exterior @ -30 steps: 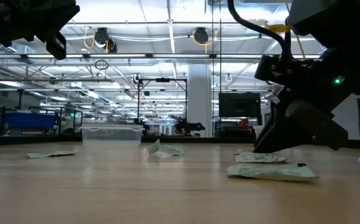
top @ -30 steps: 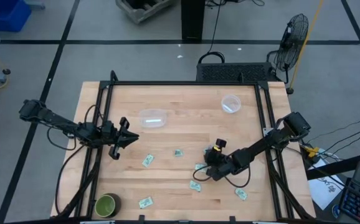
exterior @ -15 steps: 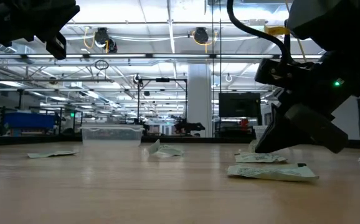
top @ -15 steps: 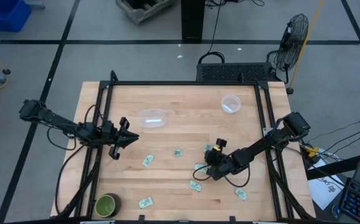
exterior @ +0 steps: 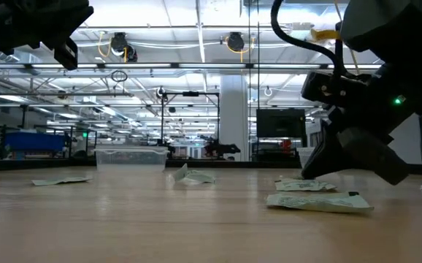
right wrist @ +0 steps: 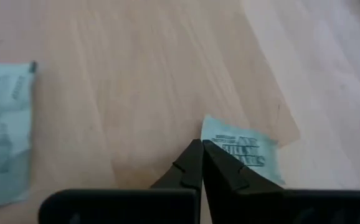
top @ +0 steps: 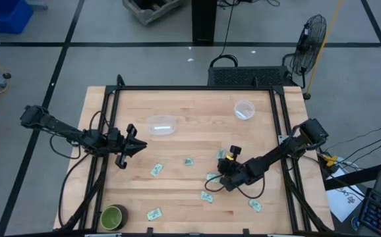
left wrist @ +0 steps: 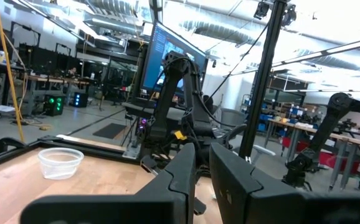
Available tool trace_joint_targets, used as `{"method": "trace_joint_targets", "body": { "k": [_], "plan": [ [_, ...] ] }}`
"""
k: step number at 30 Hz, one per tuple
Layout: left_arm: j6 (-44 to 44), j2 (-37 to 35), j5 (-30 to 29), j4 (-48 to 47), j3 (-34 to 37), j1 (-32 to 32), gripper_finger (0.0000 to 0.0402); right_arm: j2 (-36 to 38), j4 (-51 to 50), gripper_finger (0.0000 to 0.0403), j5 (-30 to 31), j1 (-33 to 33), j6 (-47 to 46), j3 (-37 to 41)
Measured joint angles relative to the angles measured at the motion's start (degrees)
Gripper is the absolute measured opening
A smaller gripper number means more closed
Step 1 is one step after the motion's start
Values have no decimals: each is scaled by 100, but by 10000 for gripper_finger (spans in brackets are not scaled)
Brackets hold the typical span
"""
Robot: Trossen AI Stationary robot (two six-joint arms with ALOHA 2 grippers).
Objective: Pick and place items into bin
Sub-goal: Put the stevia packet into the right transparent bin
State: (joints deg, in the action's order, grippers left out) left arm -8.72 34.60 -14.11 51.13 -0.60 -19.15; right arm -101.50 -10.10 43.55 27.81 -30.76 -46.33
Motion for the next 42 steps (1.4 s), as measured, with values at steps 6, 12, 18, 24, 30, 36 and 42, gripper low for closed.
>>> {"method": "trace_joint_targets", "body": {
  "k": [6, 12, 18, 24, 30, 36, 42],
  "plan": [
    [-1, 1, 1, -2, 0, 2, 51, 330, 21, 0, 133, 19, 54, -2],
    [-1, -1, 1, -2, 0, 0, 51, 795, -12, 0, 310, 44, 190, -4],
    [-1, 0, 0, -4, 0, 1, 51, 1039, -15, 1, -516, 39, 147, -11],
    [49, -1, 1, -4, 0, 0, 51, 906, -92, 61, -759, 35, 152, 27],
    [69, 1, 0, -2, 0, 2, 51, 882, 299, 161, -773, -192, 126, 378],
    [96, -1, -6, 1, 0, 2, 51, 878, 1240, 203, -1009, -395, 405, 922],
    [106, 1, -255, -4, 0, -1, 51, 884, 1697, 198, -1235, -555, 481, 1190]
  ]
}}
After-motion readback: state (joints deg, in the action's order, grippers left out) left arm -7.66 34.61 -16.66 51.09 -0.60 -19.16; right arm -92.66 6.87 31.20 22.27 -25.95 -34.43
